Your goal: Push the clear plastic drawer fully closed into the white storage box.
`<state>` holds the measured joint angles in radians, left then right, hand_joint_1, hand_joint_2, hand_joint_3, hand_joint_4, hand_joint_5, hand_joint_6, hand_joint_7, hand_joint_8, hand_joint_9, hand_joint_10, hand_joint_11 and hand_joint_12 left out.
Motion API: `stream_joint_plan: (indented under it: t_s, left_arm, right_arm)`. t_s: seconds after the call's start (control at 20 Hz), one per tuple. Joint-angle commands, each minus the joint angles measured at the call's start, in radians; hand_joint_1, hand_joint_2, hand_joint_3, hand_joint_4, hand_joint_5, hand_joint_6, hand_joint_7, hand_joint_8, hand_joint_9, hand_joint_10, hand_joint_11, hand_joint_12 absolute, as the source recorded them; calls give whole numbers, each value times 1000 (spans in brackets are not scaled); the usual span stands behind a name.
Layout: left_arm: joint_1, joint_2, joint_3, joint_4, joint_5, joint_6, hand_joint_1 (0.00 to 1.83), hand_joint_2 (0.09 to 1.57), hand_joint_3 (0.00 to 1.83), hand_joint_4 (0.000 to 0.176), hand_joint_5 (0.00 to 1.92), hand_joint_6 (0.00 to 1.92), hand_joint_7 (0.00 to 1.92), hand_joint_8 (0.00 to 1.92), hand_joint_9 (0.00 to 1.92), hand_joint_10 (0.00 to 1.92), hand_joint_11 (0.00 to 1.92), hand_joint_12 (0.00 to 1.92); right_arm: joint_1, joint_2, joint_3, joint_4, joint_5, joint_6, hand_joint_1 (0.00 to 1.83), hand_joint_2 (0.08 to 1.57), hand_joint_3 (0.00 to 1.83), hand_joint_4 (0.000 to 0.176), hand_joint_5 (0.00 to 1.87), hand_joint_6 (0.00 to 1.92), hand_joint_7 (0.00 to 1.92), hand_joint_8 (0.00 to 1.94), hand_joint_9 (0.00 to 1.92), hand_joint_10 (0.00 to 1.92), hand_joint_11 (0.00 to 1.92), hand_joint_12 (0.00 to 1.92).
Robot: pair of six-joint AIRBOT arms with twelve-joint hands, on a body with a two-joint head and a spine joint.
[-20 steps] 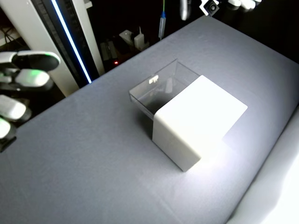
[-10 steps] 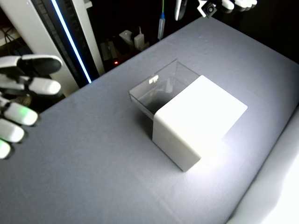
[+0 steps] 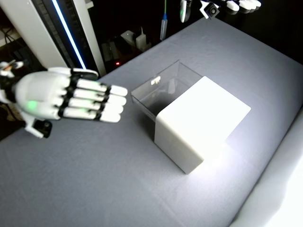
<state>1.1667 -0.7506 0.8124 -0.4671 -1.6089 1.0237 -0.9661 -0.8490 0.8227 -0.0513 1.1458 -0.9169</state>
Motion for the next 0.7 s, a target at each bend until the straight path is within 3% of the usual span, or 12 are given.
stream_joint_plan:
  t_s: [0.0,0.05,0.15,0.2,0.25,0.3,0.35,0.45,0.5,0.6,0.65]
  left_arm:
    - [3,2,8,-3,-124,-2,0,966,51,176,0,0,0,0,0,0,0,0]
    - [5,2,7,-6,-124,-2,0,963,48,176,0,0,0,0,0,0,0,0]
    - [5,2,7,-9,-124,-2,0,958,43,176,0,0,0,0,0,0,0,0]
    - [8,2,6,-12,-124,-2,0,958,41,176,0,0,0,0,0,0,0,0]
    - [9,2,6,-13,-124,-2,0,958,41,176,0,0,0,0,0,0,0,0]
    - [11,2,5,-14,-124,-2,0,954,38,176,0,0,0,0,0,0,0,0]
    - [11,2,5,-15,-124,-2,0,948,34,176,0,0,0,0,0,0,0,0]
    - [11,2,5,-15,-124,-2,0,925,21,176,0,0,0,0,0,0,0,0]
    - [11,1,4,-15,-124,-2,0,923,20,176,0,0,0,0,0,0,0,0]
    - [11,1,4,-16,-124,-2,0,924,19,176,0,0,0,0,0,0,0,0]
    - [11,0,5,-16,-124,-2,0,939,25,176,0,0,0,0,0,0,0,0]
  right_arm:
    - [19,16,-10,-30,119,13,275,1095,0,67,108,7,28,4,0,0,0,1]
    - [30,29,-23,-68,106,20,228,1094,0,50,96,2,5,0,0,0,0,0]
    - [44,52,-46,-134,96,53,277,1094,0,67,111,4,30,4,0,0,0,0]
    - [52,67,-63,-178,98,79,296,1108,3,54,153,21,65,21,0,0,0,0]
    - [53,68,-65,-183,98,80,296,1108,3,54,153,21,65,21,0,0,0,0]
    - [58,72,-73,-207,97,88,277,1094,0,67,111,4,30,4,0,0,0,0]
    - [64,73,-80,-243,91,114,230,1093,0,51,99,0,5,0,0,0,0,0]
    - [73,73,-85,-280,76,143,278,1094,0,67,111,4,30,4,0,0,0,0]
    - [79,66,-82,-289,56,150,230,1092,0,51,99,0,5,0,0,0,0,0]
    - [85,41,-59,-289,25,171,278,1094,0,67,111,4,30,4,0,0,0,0]
    - [91,15,-35,-294,0,208,230,1092,0,51,99,0,5,0,0,0,0,0]
